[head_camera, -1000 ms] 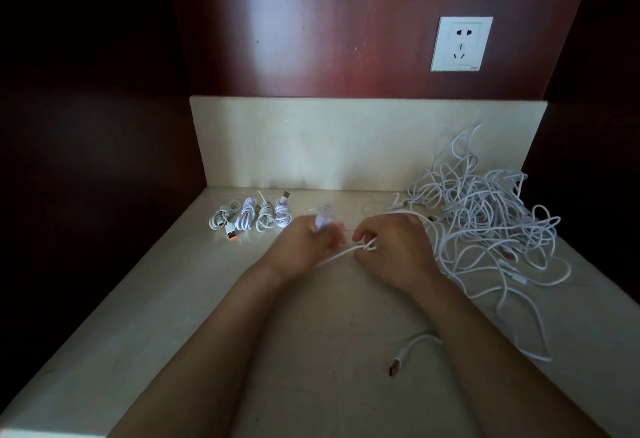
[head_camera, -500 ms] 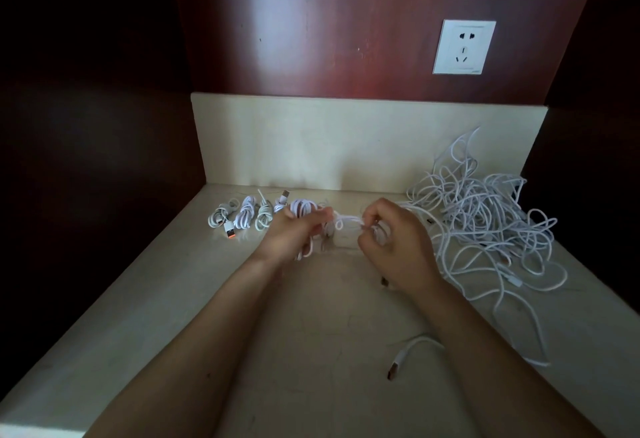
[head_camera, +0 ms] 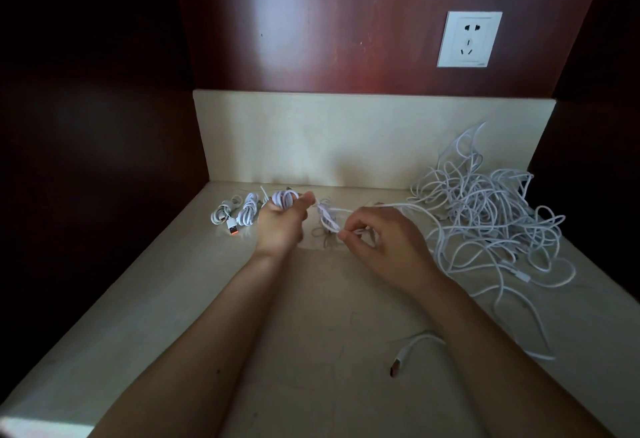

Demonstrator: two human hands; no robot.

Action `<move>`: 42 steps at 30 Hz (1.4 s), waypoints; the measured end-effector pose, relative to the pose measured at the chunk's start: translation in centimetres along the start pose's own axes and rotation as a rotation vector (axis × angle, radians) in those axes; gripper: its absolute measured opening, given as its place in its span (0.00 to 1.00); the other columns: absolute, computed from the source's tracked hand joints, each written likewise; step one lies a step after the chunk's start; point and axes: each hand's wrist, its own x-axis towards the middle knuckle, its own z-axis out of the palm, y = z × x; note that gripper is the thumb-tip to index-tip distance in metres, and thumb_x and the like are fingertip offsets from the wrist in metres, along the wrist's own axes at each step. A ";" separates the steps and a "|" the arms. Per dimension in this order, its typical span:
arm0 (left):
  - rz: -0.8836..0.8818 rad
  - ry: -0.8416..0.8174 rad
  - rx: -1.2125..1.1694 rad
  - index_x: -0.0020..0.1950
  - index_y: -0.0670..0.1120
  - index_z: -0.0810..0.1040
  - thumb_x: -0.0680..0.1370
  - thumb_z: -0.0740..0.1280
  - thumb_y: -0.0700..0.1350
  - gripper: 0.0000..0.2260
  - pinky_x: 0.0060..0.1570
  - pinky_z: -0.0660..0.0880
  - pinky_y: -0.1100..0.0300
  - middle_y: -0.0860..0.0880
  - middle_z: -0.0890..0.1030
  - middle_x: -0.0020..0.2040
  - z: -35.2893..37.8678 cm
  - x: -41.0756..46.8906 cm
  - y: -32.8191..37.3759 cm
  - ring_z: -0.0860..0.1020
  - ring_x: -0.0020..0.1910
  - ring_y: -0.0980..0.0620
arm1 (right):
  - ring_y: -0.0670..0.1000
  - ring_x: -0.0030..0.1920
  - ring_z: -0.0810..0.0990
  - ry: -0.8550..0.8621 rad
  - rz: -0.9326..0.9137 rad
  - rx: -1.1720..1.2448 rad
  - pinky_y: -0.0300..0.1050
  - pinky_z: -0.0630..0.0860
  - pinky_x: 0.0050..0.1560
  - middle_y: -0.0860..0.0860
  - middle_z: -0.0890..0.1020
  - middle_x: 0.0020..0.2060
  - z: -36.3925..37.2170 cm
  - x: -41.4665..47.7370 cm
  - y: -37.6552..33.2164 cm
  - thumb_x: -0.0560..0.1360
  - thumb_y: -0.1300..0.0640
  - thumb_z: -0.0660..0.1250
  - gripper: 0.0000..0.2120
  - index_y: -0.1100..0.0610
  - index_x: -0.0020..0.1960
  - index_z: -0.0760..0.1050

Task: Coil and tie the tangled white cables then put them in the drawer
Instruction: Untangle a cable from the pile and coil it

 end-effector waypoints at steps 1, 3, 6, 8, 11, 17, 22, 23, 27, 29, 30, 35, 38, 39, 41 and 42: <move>-0.008 0.004 0.001 0.41 0.43 0.78 0.77 0.70 0.44 0.07 0.22 0.62 0.65 0.50 0.71 0.29 -0.1 0.0 0.0 0.63 0.23 0.53 | 0.39 0.40 0.77 -0.028 0.001 -0.026 0.38 0.71 0.41 0.39 0.79 0.35 0.0 0.0 0.0 0.72 0.51 0.68 0.03 0.48 0.39 0.77; -0.006 -0.015 0.007 0.44 0.42 0.78 0.77 0.70 0.44 0.06 0.22 0.62 0.65 0.50 0.71 0.30 -0.1 -0.1 0.1 0.63 0.23 0.53 | 0.41 0.39 0.77 -0.041 0.019 -0.074 0.40 0.72 0.40 0.40 0.80 0.34 0.1 -0.1 0.0 0.70 0.48 0.63 0.07 0.48 0.38 0.78; 0.005 -0.094 0.035 0.42 0.42 0.79 0.77 0.70 0.44 0.07 0.21 0.61 0.67 0.49 0.71 0.30 -0.1 -0.6 0.5 0.65 0.21 0.55 | 0.41 0.37 0.77 0.053 0.090 -0.073 0.42 0.74 0.40 0.41 0.80 0.33 0.1 -0.3 0.0 0.70 0.45 0.62 0.10 0.49 0.38 0.79; 0.024 -0.148 0.074 0.35 0.45 0.77 0.77 0.70 0.43 0.11 0.21 0.60 0.67 0.51 0.72 0.27 0.0 -0.9 0.7 0.65 0.21 0.56 | 0.40 0.38 0.80 0.158 0.170 0.019 0.41 0.76 0.41 0.40 0.82 0.35 0.1 -0.5 -0.1 0.70 0.43 0.65 0.10 0.47 0.44 0.80; 0.091 -0.248 0.085 0.34 0.47 0.78 0.78 0.68 0.39 0.13 0.21 0.61 0.68 0.56 0.72 0.21 0.6 -1.6 0.8 0.65 0.19 0.59 | 0.40 0.41 0.82 0.174 0.219 0.122 0.45 0.79 0.44 0.40 0.83 0.39 0.5 -0.5 -0.2 0.71 0.42 0.68 0.10 0.46 0.48 0.81; 0.219 -0.300 0.216 0.28 0.47 0.70 0.78 0.68 0.40 0.18 0.24 0.63 0.69 0.56 0.70 0.22 0.9 -1.6 0.2 0.65 0.20 0.62 | 0.42 0.37 0.80 0.212 0.229 0.084 0.49 0.77 0.40 0.42 0.81 0.34 1.1 -0.5 -0.3 0.71 0.50 0.73 0.06 0.49 0.40 0.78; 0.168 -0.260 0.215 0.28 0.48 0.70 0.79 0.67 0.41 0.19 0.25 0.64 0.67 0.56 0.69 0.21 0.9 -1.6 0.1 0.65 0.20 0.62 | 0.45 0.38 0.78 0.144 0.104 0.093 0.50 0.76 0.41 0.44 0.79 0.36 1.1 -0.2 -0.5 0.73 0.53 0.70 0.04 0.49 0.41 0.75; 0.149 -0.239 0.189 0.29 0.48 0.71 0.79 0.67 0.41 0.18 0.24 0.64 0.68 0.56 0.70 0.21 0.9 -1.5 0.2 0.66 0.20 0.62 | 0.46 0.39 0.77 0.118 0.067 0.095 0.51 0.75 0.42 0.44 0.79 0.37 1.1 -0.1 -0.5 0.73 0.53 0.70 0.04 0.49 0.42 0.75; 0.015 -0.060 0.065 0.40 0.43 0.76 0.78 0.68 0.45 0.09 0.22 0.62 0.65 0.49 0.70 0.29 0.4 -0.8 0.6 0.64 0.23 0.54 | 0.48 0.42 0.77 -0.050 -0.051 0.078 0.50 0.75 0.44 0.44 0.76 0.43 1.4 0.1 -0.6 0.73 0.53 0.68 0.02 0.50 0.44 0.75; -0.025 0.018 0.005 0.39 0.44 0.76 0.78 0.68 0.44 0.09 0.20 0.59 0.66 0.49 0.70 0.29 0.0 -0.5 0.8 0.63 0.23 0.51 | 0.47 0.41 0.77 -0.134 -0.047 0.048 0.50 0.75 0.44 0.43 0.75 0.43 1.7 -0.2 -0.5 0.72 0.52 0.68 0.03 0.48 0.44 0.73; -0.028 0.048 -0.010 0.37 0.44 0.74 0.78 0.68 0.44 0.10 0.19 0.58 0.67 0.48 0.70 0.29 -0.2 -0.4 0.9 0.63 0.24 0.50 | 0.47 0.41 0.77 -0.149 -0.034 0.018 0.50 0.75 0.44 0.43 0.75 0.42 1.9 -0.2 -0.3 0.72 0.51 0.68 0.03 0.47 0.43 0.73; -0.026 0.159 -0.204 0.36 0.46 0.70 0.79 0.67 0.46 0.13 0.22 0.58 0.66 0.51 0.67 0.26 -0.5 -0.4 1.5 0.61 0.21 0.54 | 0.53 0.36 0.78 -0.051 0.049 -0.192 0.48 0.71 0.37 0.47 0.75 0.34 1.5 0.0 0.5 0.74 0.38 0.61 0.17 0.50 0.35 0.72; -0.034 0.208 -0.306 0.31 0.48 0.67 0.78 0.68 0.45 0.18 0.22 0.56 0.67 0.53 0.65 0.21 -1.1 -0.1 1.8 0.60 0.18 0.55 | 0.54 0.45 0.82 -0.103 0.140 -0.325 0.47 0.74 0.45 0.48 0.83 0.41 0.5 -0.3 1.1 0.75 0.41 0.59 0.15 0.49 0.46 0.80; -0.024 0.199 -0.300 0.31 0.48 0.66 0.78 0.68 0.45 0.18 0.22 0.56 0.67 0.54 0.65 0.21 -1.1 -0.2 1.8 0.60 0.18 0.55 | 0.52 0.49 0.82 -0.110 0.193 -0.327 0.45 0.74 0.48 0.46 0.84 0.44 0.3 -0.3 1.2 0.75 0.42 0.60 0.15 0.47 0.52 0.81; 0.006 0.175 -0.251 0.31 0.47 0.66 0.78 0.68 0.44 0.17 0.22 0.57 0.66 0.53 0.66 0.23 -0.7 -0.4 1.8 0.60 0.19 0.55 | 0.48 0.53 0.81 -0.101 0.310 -0.299 0.42 0.71 0.51 0.43 0.84 0.45 0.1 0.0 1.2 0.74 0.39 0.62 0.17 0.44 0.57 0.79; 0.021 0.155 -0.205 0.32 0.47 0.68 0.78 0.68 0.45 0.16 0.22 0.57 0.65 0.51 0.67 0.25 -0.6 -0.5 1.8 0.61 0.20 0.54 | 0.47 0.53 0.81 -0.084 0.359 -0.260 0.41 0.71 0.52 0.43 0.84 0.46 0.1 -0.1 1.0 0.74 0.38 0.64 0.18 0.44 0.59 0.79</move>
